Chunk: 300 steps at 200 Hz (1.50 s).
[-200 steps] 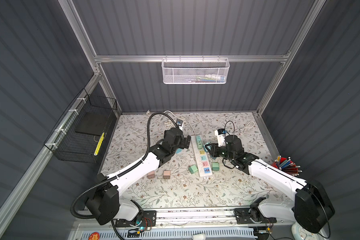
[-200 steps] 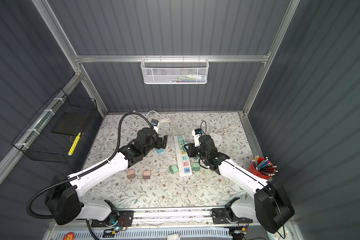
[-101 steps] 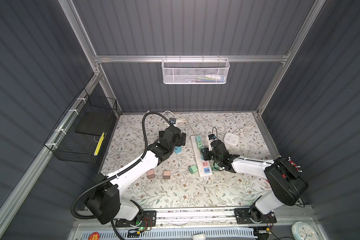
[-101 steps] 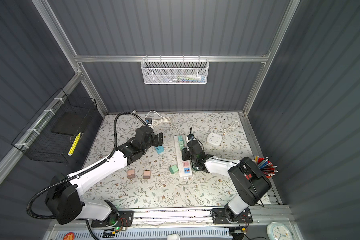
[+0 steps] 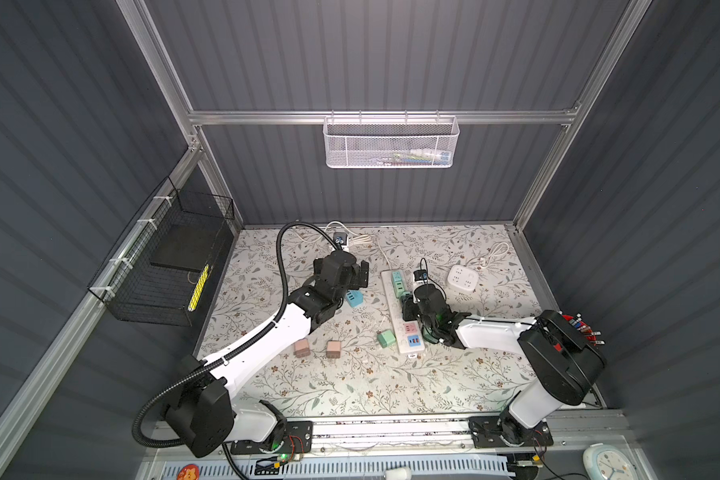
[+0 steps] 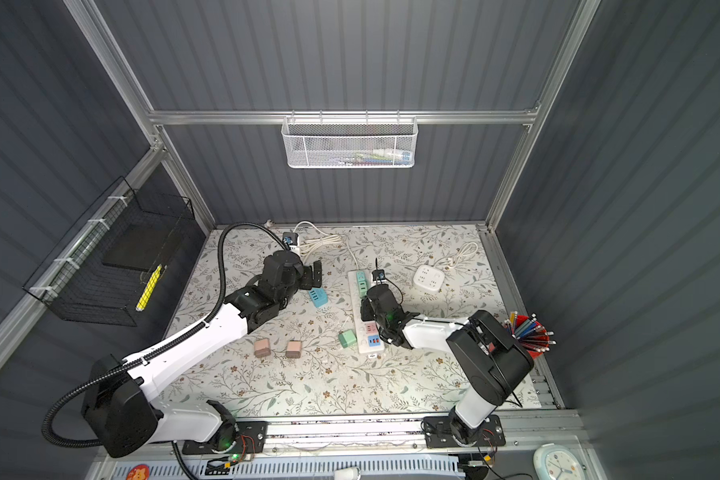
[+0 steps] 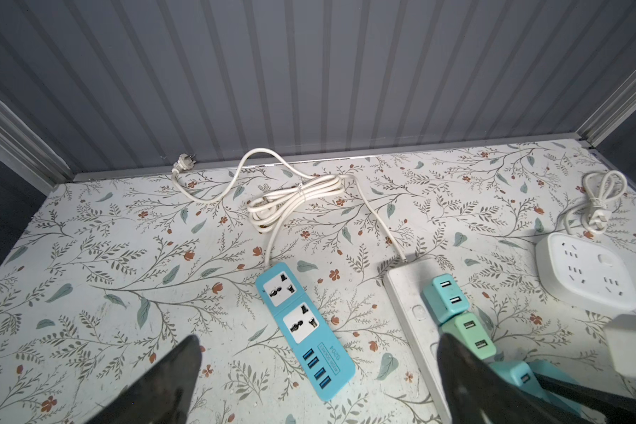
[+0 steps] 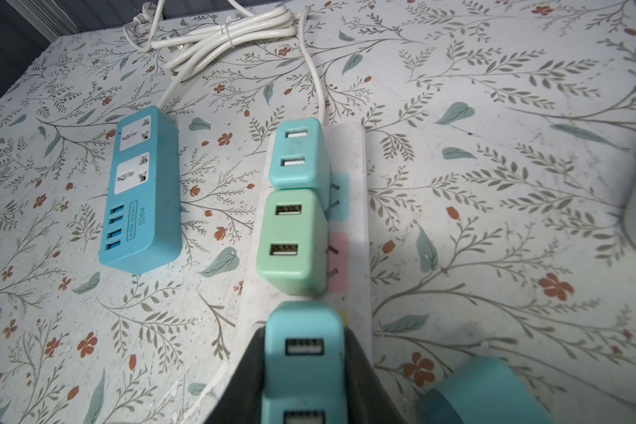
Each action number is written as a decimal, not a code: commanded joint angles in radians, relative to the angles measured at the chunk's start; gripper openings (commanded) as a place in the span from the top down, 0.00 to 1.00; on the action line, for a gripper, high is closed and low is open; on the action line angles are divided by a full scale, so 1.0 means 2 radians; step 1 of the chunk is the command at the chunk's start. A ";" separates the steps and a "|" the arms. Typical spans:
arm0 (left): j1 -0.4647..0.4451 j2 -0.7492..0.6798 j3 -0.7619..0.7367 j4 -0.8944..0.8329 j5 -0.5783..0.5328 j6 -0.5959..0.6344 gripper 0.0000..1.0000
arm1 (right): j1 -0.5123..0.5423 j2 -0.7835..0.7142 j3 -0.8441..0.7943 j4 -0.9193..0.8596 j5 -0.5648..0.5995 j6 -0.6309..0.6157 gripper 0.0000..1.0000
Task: Insert the plug
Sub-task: 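Lower the teal adapter with the right gripper into the socket after the mint adapter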
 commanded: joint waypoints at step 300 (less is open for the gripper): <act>-0.002 -0.033 -0.020 0.024 -0.029 0.010 0.00 | 0.007 0.069 0.184 -0.275 0.023 -0.054 0.55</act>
